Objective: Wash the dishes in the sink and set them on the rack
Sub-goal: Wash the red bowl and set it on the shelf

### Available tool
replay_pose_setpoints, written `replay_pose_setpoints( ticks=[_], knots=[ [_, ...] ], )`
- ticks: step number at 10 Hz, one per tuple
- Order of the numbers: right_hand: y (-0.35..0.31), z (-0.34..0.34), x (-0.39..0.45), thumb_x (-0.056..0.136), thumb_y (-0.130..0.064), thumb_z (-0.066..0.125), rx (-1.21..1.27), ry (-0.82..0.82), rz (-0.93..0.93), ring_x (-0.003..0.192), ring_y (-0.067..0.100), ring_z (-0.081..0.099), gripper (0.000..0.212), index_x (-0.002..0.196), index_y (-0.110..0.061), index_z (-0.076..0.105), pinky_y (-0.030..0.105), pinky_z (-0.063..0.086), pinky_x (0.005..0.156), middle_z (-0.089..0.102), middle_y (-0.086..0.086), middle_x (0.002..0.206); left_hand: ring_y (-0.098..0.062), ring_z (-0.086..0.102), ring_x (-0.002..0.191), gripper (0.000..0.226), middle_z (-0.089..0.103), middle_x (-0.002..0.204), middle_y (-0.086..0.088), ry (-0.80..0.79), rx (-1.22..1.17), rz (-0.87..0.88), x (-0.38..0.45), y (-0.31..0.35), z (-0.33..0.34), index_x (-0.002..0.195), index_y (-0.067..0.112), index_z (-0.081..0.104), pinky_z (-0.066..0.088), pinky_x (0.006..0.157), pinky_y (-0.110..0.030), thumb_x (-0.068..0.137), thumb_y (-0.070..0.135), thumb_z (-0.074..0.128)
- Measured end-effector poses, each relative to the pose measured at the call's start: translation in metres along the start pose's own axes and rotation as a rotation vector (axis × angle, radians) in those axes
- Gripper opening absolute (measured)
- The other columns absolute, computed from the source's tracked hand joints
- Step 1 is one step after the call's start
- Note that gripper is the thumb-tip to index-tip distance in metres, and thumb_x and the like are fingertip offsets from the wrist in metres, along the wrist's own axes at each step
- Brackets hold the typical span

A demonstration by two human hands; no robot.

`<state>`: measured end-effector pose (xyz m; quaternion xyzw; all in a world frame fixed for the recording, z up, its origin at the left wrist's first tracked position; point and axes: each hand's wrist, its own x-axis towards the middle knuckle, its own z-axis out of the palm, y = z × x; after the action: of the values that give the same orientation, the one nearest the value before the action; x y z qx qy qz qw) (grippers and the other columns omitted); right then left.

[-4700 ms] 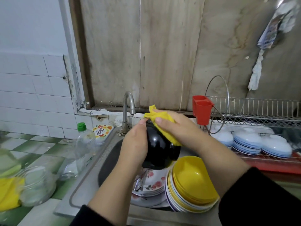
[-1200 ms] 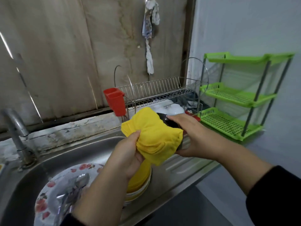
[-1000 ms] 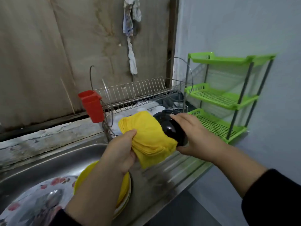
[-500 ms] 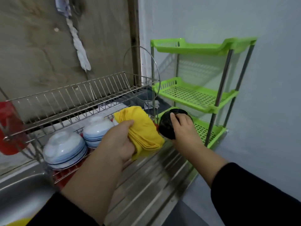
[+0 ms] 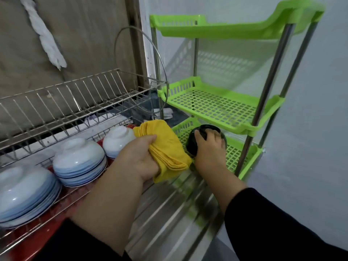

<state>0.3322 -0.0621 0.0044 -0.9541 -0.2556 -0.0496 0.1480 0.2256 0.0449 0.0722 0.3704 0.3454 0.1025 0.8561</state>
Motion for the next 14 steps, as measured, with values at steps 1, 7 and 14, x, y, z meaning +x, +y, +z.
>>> replay_pose_setpoints(
  ticks=[1, 7, 14],
  knots=[
    [0.001, 0.008, 0.005, 0.093, -0.017, 0.049, -0.017, -0.006, -0.012, 0.143, 0.032, 0.006, 0.068, 0.151, -0.023, 0.015, 0.046, 0.011, 0.116, 0.013, 0.010, 0.154, -0.034, 0.051, 0.122, 0.037, 0.054, 0.134, -0.019, 0.000, -0.009, -0.010, 0.011, -0.002, 0.003, 0.134, -0.001, 0.046, 0.040, 0.084, -0.049, 0.101, 0.015, 0.040],
    [0.010, 0.021, 0.015, 0.093, -0.013, 0.048, -0.119, 0.005, -0.084, 0.140, 0.034, 0.013, 0.068, 0.152, -0.018, 0.014, 0.045, 0.015, 0.114, 0.016, 0.012, 0.151, -0.036, 0.052, 0.119, 0.039, 0.054, 0.133, -0.020, -0.004, -0.056, -0.037, 0.029, -0.005, 0.005, 0.137, 0.001, 0.044, 0.041, 0.080, -0.052, 0.100, 0.015, 0.042],
    [-0.055, -0.032, -0.107, 0.088, -0.035, 0.059, 1.585, -0.601, -0.092, 0.093, 0.018, 0.063, 0.029, 0.113, -0.022, 0.066, 0.033, 0.053, 0.073, 0.067, 0.003, 0.109, -0.029, 0.059, 0.093, 0.040, 0.062, 0.109, -0.013, -0.014, -0.168, 0.113, -0.113, -0.008, -0.074, 0.123, -0.002, 0.052, 0.042, 0.065, -0.047, 0.101, 0.026, 0.035]
  ],
)
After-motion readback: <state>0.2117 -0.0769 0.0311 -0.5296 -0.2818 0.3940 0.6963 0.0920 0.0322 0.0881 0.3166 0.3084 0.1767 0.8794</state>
